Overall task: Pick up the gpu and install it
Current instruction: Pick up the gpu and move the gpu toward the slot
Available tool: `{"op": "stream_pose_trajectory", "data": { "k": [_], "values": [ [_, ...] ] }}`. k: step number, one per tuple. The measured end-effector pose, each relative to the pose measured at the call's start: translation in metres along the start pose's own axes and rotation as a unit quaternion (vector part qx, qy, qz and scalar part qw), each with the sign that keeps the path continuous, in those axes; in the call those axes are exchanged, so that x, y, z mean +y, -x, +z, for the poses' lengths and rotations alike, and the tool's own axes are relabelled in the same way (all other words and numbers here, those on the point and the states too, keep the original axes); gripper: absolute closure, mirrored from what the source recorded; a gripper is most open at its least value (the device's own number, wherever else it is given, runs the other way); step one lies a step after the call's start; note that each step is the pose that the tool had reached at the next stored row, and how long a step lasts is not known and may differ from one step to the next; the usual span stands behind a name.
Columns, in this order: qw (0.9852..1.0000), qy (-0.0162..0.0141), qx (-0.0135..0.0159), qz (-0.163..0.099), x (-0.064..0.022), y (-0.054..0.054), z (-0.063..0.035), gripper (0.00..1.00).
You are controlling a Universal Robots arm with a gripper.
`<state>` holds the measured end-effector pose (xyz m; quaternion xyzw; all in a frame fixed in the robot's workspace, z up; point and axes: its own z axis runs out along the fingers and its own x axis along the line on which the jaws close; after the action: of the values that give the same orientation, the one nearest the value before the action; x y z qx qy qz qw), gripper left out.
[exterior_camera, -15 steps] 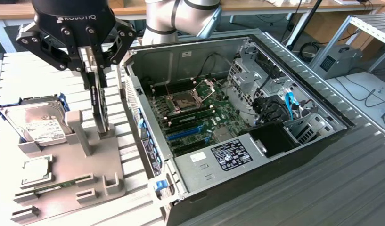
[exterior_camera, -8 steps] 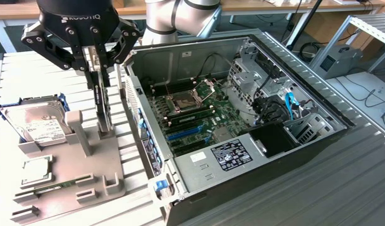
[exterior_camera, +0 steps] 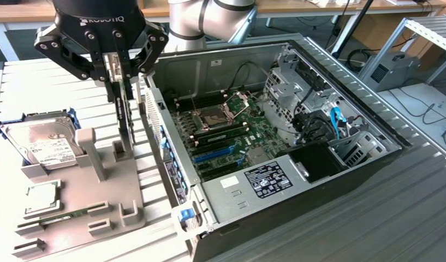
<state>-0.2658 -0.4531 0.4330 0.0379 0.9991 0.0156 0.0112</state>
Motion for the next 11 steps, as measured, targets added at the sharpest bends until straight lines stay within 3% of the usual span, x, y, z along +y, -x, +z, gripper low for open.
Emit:
{"op": "stream_pose_trajectory", "data": {
  "k": [11],
  "values": [
    [1.0000,0.0000,0.0000,0.000,0.0008,0.0104,0.0002,0.74]
  ]
}}
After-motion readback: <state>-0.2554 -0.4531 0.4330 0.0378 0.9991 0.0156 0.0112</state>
